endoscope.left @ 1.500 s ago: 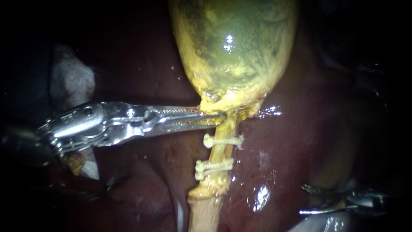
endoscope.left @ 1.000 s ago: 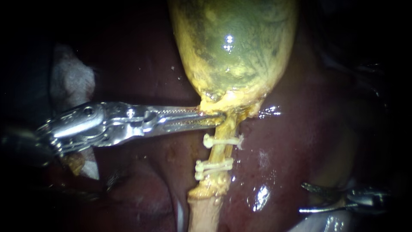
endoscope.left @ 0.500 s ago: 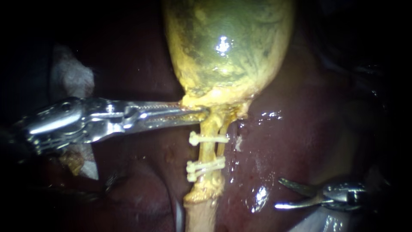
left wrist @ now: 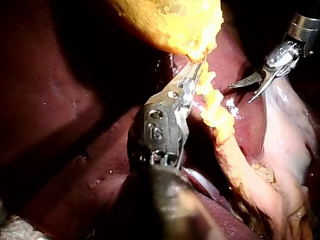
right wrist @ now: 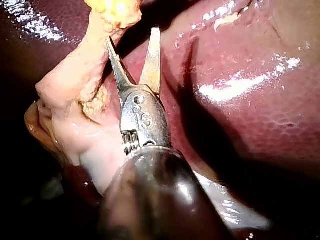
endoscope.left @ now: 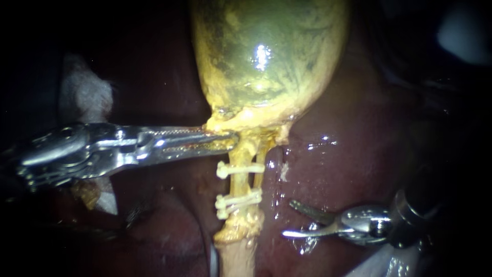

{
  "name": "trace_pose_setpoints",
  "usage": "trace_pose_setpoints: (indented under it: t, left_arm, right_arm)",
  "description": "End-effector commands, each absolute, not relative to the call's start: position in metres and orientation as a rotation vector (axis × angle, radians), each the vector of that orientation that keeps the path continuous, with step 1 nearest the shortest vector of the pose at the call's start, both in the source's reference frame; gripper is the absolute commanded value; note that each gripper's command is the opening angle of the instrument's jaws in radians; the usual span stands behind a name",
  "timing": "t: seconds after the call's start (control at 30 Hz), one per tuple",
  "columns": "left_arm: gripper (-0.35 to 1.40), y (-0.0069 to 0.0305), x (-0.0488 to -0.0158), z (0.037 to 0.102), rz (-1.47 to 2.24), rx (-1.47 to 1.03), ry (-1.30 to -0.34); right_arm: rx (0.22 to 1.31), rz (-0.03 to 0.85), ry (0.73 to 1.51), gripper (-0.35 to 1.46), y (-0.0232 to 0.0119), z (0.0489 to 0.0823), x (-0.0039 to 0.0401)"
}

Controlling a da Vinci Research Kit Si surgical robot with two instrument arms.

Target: Go to the cutting position left tube

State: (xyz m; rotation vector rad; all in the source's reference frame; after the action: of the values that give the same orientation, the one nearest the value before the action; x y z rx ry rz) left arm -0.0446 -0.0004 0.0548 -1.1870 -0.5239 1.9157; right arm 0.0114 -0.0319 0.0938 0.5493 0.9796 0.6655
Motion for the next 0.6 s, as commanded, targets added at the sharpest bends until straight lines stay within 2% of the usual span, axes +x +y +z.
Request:
trace_pose_setpoints:
  t: [0.03, 0.2, 0.3, 0.43, 0.6]
  left_arm:
    - [-0.35, -0.0004, -0.0445, 0.0548, 1.916, -1.188, -0.525]
    - [-0.35, -0.0004, -0.0442, 0.0545, 1.911, -1.186, -0.532]
    - [-0.35, -0.0007, -0.0442, 0.0542, 1.893, -1.171, -0.547]
    - [-0.35, -0.0012, -0.0444, 0.0538, 1.9, -1.149, -0.551]
    - [-0.35, -0.0014, -0.0445, 0.0537, 1.906, -1.139, -0.572]
  right_arm:
    - [0.55, 0.666, 0.982, 0.86, -0.0319, 0.0939, 0.0116]
    - [0.553, 0.669, 0.994, 0.86, -0.0318, 0.0939, 0.0122]
    - [0.591, 0.648, 1.005, 0.91, -0.0317, 0.0938, 0.0126]
    - [0.624, 0.639, 1.012, 0.85, -0.0317, 0.0933, 0.0133]
    - [0.683, 0.673, 1.036, 0.9, -0.0313, 0.0924, 0.0138]
